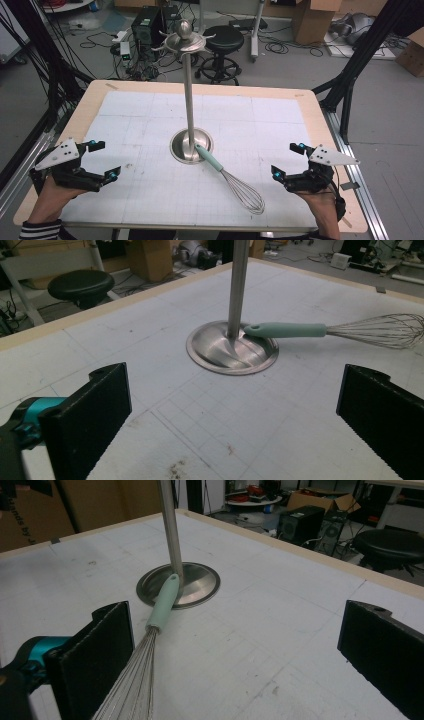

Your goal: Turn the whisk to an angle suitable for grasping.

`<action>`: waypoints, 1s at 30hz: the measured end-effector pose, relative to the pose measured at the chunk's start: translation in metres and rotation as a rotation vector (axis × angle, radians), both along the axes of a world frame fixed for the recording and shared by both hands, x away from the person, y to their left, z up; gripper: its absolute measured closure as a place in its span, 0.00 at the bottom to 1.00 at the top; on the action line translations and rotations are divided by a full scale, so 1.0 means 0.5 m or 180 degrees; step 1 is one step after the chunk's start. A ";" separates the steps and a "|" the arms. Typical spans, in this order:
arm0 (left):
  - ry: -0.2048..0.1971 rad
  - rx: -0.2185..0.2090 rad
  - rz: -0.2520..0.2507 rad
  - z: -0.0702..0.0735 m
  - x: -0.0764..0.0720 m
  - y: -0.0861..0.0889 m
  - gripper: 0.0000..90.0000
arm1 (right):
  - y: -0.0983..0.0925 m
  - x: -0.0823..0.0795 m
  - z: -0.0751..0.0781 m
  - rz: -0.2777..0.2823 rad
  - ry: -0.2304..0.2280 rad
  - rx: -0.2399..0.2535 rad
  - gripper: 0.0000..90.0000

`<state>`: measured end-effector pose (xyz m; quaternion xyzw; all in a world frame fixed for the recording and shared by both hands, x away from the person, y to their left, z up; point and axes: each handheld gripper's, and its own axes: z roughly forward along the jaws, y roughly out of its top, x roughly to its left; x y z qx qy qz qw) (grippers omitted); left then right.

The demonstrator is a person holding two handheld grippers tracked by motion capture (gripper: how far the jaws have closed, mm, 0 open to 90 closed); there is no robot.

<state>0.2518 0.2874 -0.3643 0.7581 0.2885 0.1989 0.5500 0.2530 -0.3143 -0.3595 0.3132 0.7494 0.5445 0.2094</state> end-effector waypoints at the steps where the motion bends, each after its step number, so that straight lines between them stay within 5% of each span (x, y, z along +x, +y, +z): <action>1: 0.0000 -0.0026 0.0006 0.001 0.003 0.000 0.02 | -0.001 0.000 -0.001 0.0008 0.0005 0.0005 0.01; 16: 0.0019 0.0010 0.0004 0.000 0.006 -0.001 0.02 | -0.010 -0.006 0.004 -0.0025 0.0073 -0.0009 0.01; 30: 0.0023 0.0006 -0.0009 -0.001 0.010 0.005 0.02 | 0.039 0.012 0.031 0.0148 0.0293 -0.0327 0.01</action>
